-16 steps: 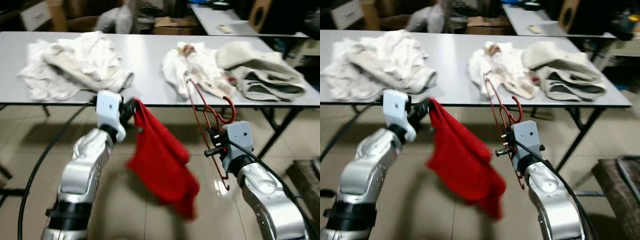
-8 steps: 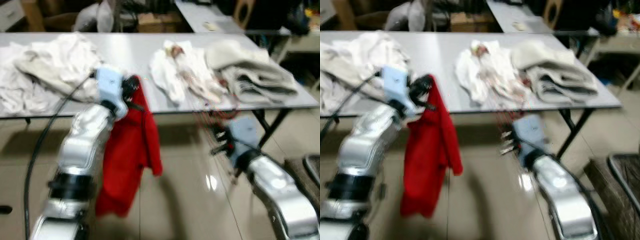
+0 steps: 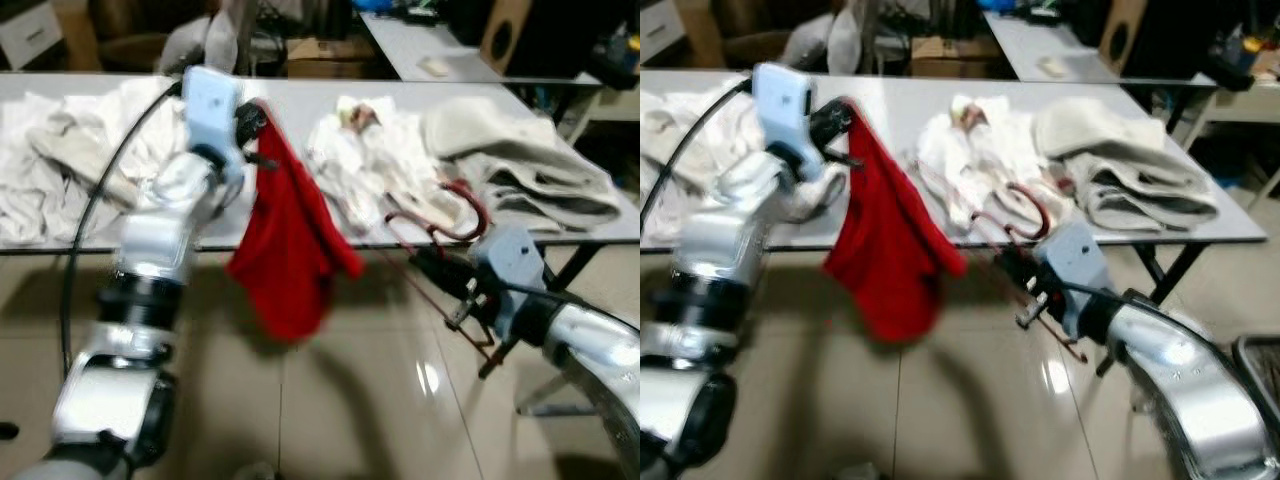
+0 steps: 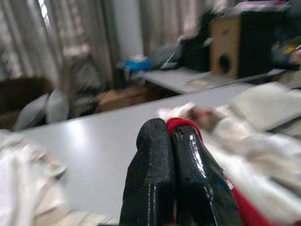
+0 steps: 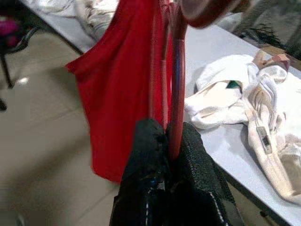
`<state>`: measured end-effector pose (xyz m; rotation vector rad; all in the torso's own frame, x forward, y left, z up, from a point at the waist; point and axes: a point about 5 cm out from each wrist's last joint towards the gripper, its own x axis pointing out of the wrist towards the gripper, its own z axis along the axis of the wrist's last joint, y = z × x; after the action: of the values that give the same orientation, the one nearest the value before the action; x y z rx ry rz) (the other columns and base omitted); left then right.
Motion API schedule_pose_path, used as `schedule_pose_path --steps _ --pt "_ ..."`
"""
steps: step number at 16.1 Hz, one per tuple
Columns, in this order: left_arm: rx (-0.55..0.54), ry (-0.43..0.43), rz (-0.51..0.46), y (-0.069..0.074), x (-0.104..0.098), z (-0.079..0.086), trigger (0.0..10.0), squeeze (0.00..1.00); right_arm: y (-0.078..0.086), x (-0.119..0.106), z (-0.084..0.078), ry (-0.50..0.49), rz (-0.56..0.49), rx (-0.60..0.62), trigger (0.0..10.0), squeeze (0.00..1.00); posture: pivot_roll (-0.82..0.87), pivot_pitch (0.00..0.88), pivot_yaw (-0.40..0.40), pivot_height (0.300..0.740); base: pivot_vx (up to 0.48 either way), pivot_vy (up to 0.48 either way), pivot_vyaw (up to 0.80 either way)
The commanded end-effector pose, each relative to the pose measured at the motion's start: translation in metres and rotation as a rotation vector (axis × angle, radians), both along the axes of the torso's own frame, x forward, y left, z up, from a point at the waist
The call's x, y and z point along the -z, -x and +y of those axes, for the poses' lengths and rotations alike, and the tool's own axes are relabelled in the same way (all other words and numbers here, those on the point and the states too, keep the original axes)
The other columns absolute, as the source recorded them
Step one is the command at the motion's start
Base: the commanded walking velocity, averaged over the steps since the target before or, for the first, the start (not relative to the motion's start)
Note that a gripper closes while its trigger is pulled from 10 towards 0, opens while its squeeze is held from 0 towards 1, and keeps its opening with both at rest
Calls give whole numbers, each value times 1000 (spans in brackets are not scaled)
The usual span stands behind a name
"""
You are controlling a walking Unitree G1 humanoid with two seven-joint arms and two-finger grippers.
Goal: Hang hanger
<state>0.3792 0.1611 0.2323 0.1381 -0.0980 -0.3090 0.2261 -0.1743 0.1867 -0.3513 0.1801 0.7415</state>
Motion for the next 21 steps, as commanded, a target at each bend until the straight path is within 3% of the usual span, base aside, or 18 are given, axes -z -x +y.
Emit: schedule_pose_path --steps 1,4,5,7,10,15,17,21 --pt "78 -15 -84 -3 -25 -19 10000 0 4 -5 -11 22 14 -4 10000 0 -12 0 7 723 368 0 0" --pt "112 -28 -113 -13 -38 -28 10000 0 14 -12 -23 69 72 -60 10000 0 -14 0 15 723 370 0 0" --pt "133 -40 -119 -16 -41 -33 10000 0 21 -16 -25 34 99 -97 10000 0 -13 0 18 723 371 0 0" --pt "158 -40 -124 -18 -44 -38 10000 0 25 -20 -26 -4 119 -127 10000 0 -18 0 22 723 371 0 0" --pt "239 -23 -155 -16 -54 -52 10000 0 24 -16 -24 26 143 -142 10000 0 -20 0 23 723 370 0 0" --pt "365 38 -233 -3 -84 -66 10000 0 12 -17 -12 6 124 -175 10000 0 -13 0 -1 723 372 0 0" --pt "387 49 -257 1 -92 -68 10000 0 8 -19 -10 18 111 -195 10000 0 -11 0 -5 723 373 0 0" --pt "415 95 -347 11 -127 -65 10000 0 -7 -25 -7 57 72 -209 10000 0 0 0 -17 723 373 0 0"
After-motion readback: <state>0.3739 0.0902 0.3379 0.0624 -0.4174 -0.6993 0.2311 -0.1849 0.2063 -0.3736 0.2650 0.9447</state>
